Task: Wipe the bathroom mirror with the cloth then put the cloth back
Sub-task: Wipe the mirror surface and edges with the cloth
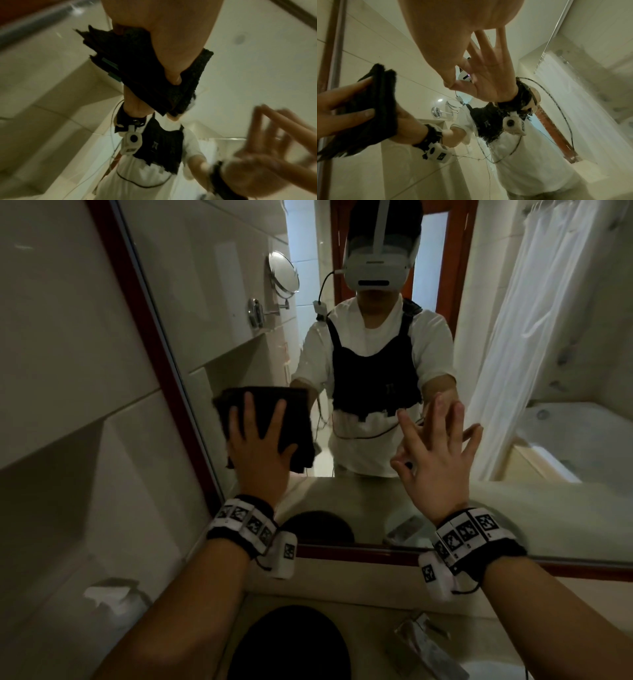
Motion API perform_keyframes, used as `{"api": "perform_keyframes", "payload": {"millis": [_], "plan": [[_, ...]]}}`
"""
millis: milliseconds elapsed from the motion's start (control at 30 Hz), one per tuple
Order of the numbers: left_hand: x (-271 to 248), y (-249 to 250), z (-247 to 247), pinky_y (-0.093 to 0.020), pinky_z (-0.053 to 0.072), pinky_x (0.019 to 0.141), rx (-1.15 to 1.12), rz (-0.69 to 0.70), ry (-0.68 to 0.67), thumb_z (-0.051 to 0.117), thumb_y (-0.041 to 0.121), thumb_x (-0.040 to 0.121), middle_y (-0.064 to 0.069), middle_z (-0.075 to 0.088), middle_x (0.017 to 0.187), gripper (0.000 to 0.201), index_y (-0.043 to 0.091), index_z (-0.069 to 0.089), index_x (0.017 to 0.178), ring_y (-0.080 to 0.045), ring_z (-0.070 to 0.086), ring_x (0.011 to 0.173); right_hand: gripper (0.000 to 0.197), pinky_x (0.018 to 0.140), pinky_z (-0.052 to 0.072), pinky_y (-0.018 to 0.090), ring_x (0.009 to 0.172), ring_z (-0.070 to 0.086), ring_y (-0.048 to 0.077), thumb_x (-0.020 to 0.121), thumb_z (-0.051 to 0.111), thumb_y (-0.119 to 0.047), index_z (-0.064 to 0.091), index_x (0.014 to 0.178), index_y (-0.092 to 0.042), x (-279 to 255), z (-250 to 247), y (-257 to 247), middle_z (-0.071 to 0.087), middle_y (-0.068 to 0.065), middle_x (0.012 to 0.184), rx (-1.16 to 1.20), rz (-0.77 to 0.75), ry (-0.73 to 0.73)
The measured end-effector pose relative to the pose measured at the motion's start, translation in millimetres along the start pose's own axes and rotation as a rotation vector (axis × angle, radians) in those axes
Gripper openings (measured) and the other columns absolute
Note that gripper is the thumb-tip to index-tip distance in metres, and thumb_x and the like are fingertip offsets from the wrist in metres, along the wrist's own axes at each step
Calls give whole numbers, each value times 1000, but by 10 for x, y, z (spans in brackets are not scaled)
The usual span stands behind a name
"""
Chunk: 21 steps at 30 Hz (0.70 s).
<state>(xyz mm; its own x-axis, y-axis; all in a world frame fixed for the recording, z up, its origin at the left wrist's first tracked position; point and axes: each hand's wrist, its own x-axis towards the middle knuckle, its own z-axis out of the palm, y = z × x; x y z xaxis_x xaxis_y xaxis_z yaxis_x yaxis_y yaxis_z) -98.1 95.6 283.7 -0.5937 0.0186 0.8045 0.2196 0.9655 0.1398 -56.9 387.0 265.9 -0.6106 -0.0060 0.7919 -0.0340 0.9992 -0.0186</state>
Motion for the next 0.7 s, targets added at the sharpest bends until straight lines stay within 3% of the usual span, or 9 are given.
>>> {"api": "perform_keyframes", "payload": {"millis": [133, 367, 433, 533, 700], "plan": [[16, -488, -93, -56, 25, 117, -10, -155, -22, 72, 39, 83, -14, 2, 163, 83, 35, 26, 152, -42, 13, 146, 89, 114, 2, 69, 150, -8, 40, 85, 68, -47, 16, 156, -36, -13, 17, -14, -7, 15, 164, 2, 3, 1], [-171, -361, 65, -52, 20, 120, 23, -215, -73, 67, 45, 87, -8, -10, 163, 84, 37, 18, 155, -38, 6, 148, 89, 113, 2, 70, 150, -8, 40, 84, 69, -44, 18, 156, -35, -19, 30, -30, -7, 16, 164, 15, 11, -1], [-406, -291, 183, -50, 20, 120, 50, -204, -95, 70, 44, 85, -10, -7, 163, 85, 35, 22, 154, -39, 8, 148, 88, 114, 1, 70, 150, -8, 41, 84, 69, -43, 18, 156, -35, -25, 37, -26, -6, 16, 164, 17, 7, 1], [-712, -228, 362, -56, 31, 114, 34, -183, -129, 79, 34, 80, -16, 2, 163, 86, 28, 32, 152, -44, 13, 146, 87, 114, 1, 70, 150, -6, 41, 85, 68, -43, 19, 156, -34, -33, 51, -23, -5, 17, 164, 23, 7, 4], [-759, -239, 399, -58, 31, 110, 29, -194, -149, 80, 34, 79, -19, 5, 161, 84, 26, 36, 150, -45, 13, 145, 87, 114, 1, 70, 150, -7, 41, 85, 67, -44, 17, 156, -35, -38, 57, -37, -6, 16, 164, 25, 1, -2]]}}
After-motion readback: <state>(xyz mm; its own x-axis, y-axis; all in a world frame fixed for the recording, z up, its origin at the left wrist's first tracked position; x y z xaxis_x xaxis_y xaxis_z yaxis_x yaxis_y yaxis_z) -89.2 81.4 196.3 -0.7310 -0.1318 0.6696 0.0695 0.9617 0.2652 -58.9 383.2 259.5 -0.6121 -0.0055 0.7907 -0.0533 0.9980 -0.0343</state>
